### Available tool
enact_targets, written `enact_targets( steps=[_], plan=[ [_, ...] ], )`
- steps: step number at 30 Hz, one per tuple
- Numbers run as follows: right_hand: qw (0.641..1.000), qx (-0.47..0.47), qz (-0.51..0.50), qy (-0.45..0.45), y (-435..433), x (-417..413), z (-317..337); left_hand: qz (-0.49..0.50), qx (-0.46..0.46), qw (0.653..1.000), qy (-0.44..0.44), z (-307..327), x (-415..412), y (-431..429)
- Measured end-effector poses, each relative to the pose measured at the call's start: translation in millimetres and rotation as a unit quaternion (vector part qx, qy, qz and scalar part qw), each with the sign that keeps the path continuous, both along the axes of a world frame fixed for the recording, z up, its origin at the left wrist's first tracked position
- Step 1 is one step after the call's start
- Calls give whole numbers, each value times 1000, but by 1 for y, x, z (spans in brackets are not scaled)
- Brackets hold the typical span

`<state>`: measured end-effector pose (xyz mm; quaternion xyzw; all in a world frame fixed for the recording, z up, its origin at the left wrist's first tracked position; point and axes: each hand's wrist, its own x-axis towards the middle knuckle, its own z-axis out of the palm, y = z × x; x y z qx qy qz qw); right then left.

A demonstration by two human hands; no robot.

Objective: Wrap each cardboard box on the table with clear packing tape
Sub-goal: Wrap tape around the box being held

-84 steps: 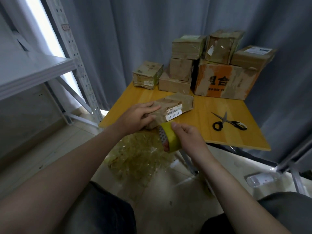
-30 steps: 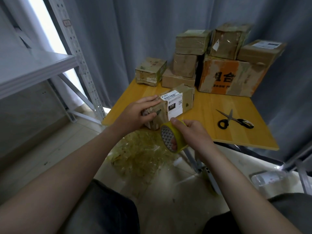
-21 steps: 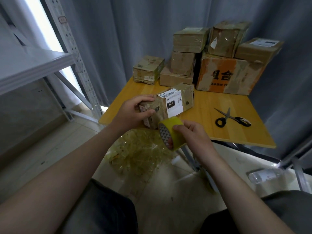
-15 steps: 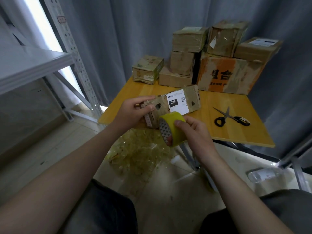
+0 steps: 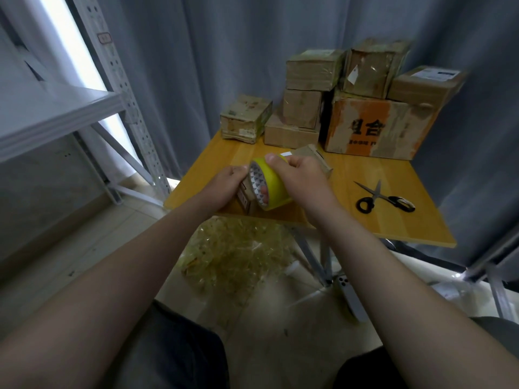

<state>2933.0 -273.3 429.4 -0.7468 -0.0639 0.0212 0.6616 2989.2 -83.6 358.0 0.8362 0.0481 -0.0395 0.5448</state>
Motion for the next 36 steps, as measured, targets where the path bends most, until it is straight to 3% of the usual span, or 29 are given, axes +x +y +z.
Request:
enact_targets(
  steps=[3, 6, 9, 14, 24, 30, 36],
  plan=[
    [997, -69, -9, -39, 6, 9, -9, 11, -2, 1000, 1, -10, 7, -5],
    [998, -37, 6, -46, 4, 5, -21, 48, -16, 999, 19, -28, 17, -3],
    [998, -34, -1, -57, -1, 1, -26, 108, 35, 994, 3, -58, 42, 2],
    [997, -54, -19, -53, -3, -3, -17, 138, 87, 986, 17, -25, 16, -23],
    [995, 22, 22, 95, -15, -40, -54, 137, 60, 988, 44, -32, 23, -16],
    [992, 27, 28, 124, -16, -39, -61, 92, 51, 991, 77, -22, 18, -17],
    [990, -1, 42, 137, -19, -43, -64, 89, 6, 996, -9, -26, 25, -17]
  ],
)
